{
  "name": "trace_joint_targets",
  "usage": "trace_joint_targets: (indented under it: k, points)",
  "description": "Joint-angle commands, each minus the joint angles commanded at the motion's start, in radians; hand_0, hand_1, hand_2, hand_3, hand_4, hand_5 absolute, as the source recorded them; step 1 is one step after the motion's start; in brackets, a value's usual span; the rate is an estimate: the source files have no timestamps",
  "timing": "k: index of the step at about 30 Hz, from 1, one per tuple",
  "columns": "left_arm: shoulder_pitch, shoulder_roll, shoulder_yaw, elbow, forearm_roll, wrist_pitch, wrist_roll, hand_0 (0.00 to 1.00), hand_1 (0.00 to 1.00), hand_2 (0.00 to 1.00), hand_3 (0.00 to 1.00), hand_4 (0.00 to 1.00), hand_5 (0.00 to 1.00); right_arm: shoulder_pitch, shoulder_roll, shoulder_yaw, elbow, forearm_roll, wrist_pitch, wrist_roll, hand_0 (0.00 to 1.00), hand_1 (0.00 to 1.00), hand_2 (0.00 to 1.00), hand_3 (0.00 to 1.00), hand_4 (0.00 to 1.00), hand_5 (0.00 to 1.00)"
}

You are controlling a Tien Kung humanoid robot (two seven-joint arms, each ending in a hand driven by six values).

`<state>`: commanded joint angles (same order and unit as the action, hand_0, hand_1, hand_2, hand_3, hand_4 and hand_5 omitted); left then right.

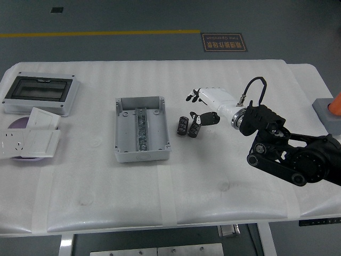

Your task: Pick up the battery,place it into the box

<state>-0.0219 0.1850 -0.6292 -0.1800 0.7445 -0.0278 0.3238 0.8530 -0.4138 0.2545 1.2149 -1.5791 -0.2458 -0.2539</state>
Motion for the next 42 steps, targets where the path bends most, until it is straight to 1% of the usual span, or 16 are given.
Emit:
trace_joint_targets:
  k: [4,5,10,11,16,17,22,23,28,29,40,41,42]
  points:
    - [-0.002,0.000,0.003,0.000,-0.003,0.000,-0.001,0.653,0.664,0.619,0.636,0.528,0.389,-0.002,0.013,-0.028,-0.029,0.014,0.008,0.010,0.700,0.738,0.716,0.788,0.746,0.234]
    - [-0.003,0.000,0.003,0.000,-0.004,-0.001,-0.001,0.653,0.664,0.619,0.636,0.528,0.390,-0.003,0.015,-0.033,-0.034,0.016,0.008,0.011,0.734,0.771,0.747,0.825,0.842,0.291]
    - [-0.005,0.000,0.001,0.000,-0.002,-0.002,0.000,0.653,0.664,0.619,0.636,0.528,0.390,0.001,0.019,-0.053,-0.054,0.027,0.018,0.020,0.734,0.771,0.747,0.825,0.842,0.291]
    - [-0.005,0.000,0.002,0.000,-0.002,-0.002,0.000,0.653,0.664,0.619,0.636,0.527,0.391,0.002,0.020,-0.056,-0.058,0.027,0.021,0.021,0.743,0.779,0.749,0.830,0.868,0.321]
    - [-0.009,0.000,0.005,0.000,-0.005,-0.002,-0.001,0.653,0.664,0.619,0.636,0.527,0.391,0.006,0.021,-0.062,-0.074,0.032,0.028,0.025,0.743,0.779,0.749,0.830,0.868,0.321]
    - [-0.010,0.000,0.006,0.000,-0.006,-0.002,-0.002,0.653,0.665,0.619,0.635,0.526,0.393,0.007,0.022,-0.065,-0.079,0.034,0.029,0.026,0.746,0.780,0.751,0.830,0.928,0.405]
    - [-0.013,-0.001,0.011,0.000,-0.009,-0.003,-0.003,0.653,0.665,0.619,0.635,0.526,0.393,0.014,0.033,-0.078,-0.113,0.043,0.028,0.030,0.746,0.780,0.751,0.830,0.928,0.405]
    - [-0.013,-0.001,0.010,0.000,-0.008,-0.003,-0.002,0.653,0.665,0.619,0.635,0.522,0.390,0.015,0.035,-0.080,-0.120,0.044,0.028,0.031,0.755,0.783,0.751,0.830,0.989,0.513]
    - [-0.014,0.000,0.005,0.000,-0.003,-0.004,-0.001,0.653,0.665,0.619,0.635,0.522,0.390,0.022,0.040,-0.088,-0.141,0.050,0.029,0.030,0.755,0.783,0.751,0.830,0.989,0.513]
    - [-0.015,-0.001,0.005,0.000,-0.003,-0.004,-0.001,0.653,0.665,0.619,0.634,0.518,0.387,0.024,0.041,-0.090,-0.145,0.051,0.028,0.030,0.747,0.782,0.748,0.827,0.979,0.491]
    - [-0.018,-0.002,0.007,0.000,-0.003,-0.007,-0.001,0.653,0.664,0.619,0.633,0.515,0.388,0.033,0.064,-0.142,-0.182,0.079,0.027,0.035,0.749,0.778,0.743,0.822,0.980,0.497]
    - [-0.018,-0.002,0.007,0.000,-0.003,-0.007,-0.001,0.653,0.664,0.619,0.632,0.513,0.388,0.034,0.066,-0.146,-0.184,0.080,0.027,0.035,0.748,0.776,0.743,0.815,0.997,0.531]
    - [-0.018,-0.003,0.009,0.000,-0.005,-0.007,-0.002,0.653,0.664,0.619,0.632,0.513,0.388,0.034,0.068,-0.150,-0.188,0.080,0.026,0.035,0.748,0.776,0.743,0.815,0.997,0.531]
